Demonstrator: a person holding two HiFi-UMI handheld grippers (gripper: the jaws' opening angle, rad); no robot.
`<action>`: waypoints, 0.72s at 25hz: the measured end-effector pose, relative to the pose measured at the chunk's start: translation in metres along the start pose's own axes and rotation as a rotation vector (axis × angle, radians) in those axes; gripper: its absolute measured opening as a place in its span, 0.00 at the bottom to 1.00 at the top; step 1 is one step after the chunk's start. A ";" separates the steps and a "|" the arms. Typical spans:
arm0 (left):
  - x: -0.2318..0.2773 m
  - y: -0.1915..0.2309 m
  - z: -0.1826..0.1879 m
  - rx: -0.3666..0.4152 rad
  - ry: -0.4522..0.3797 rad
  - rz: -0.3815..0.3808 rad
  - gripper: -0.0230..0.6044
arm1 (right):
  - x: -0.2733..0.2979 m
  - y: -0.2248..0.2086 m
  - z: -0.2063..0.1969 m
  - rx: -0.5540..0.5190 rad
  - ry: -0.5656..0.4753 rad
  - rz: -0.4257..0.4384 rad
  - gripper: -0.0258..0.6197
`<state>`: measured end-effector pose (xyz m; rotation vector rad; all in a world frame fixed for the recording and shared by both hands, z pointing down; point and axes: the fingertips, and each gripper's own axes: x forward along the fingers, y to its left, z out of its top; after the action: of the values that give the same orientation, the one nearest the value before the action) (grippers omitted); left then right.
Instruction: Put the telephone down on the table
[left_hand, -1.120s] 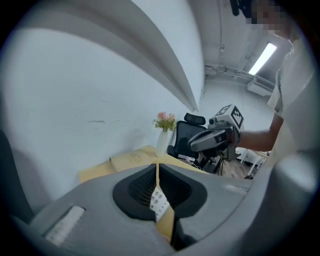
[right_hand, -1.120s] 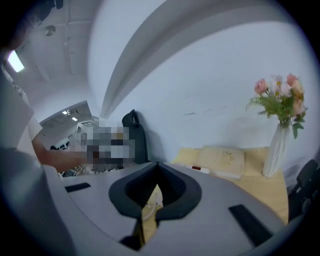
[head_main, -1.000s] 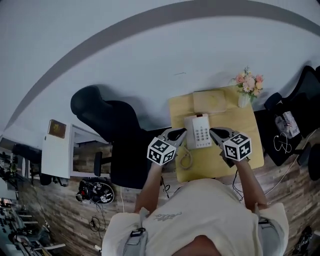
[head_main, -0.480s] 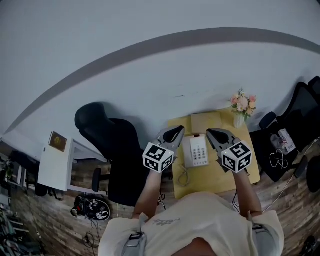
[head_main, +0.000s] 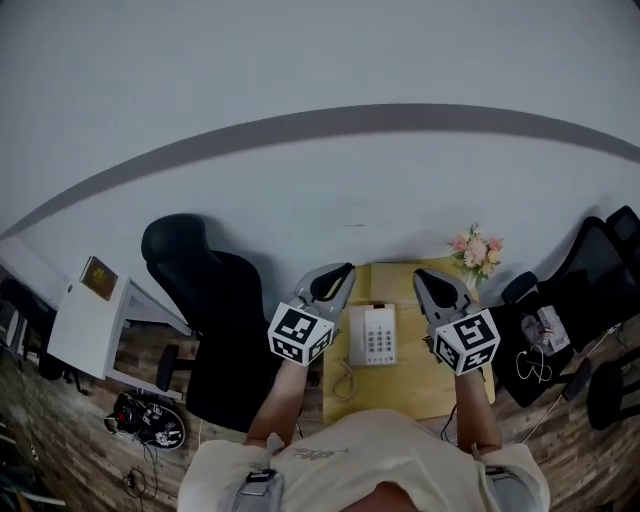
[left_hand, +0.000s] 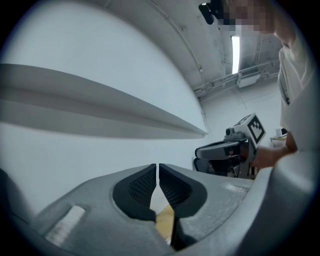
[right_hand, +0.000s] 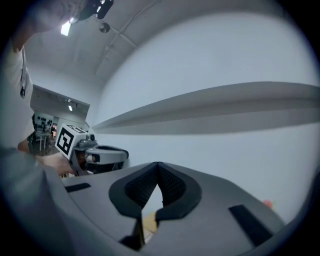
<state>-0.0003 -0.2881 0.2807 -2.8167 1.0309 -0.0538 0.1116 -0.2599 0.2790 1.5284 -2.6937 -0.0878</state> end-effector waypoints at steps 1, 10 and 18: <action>-0.001 0.003 0.003 -0.003 -0.011 0.016 0.08 | 0.001 -0.002 0.001 -0.014 -0.001 -0.010 0.04; -0.009 0.007 -0.026 -0.069 0.028 0.078 0.08 | 0.008 0.001 -0.017 -0.013 0.044 0.005 0.04; -0.013 -0.001 -0.042 -0.083 0.065 0.055 0.08 | 0.007 0.007 -0.035 0.019 0.084 0.025 0.04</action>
<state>-0.0130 -0.2844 0.3226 -2.8763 1.1498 -0.1001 0.1044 -0.2635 0.3144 1.4686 -2.6553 0.0025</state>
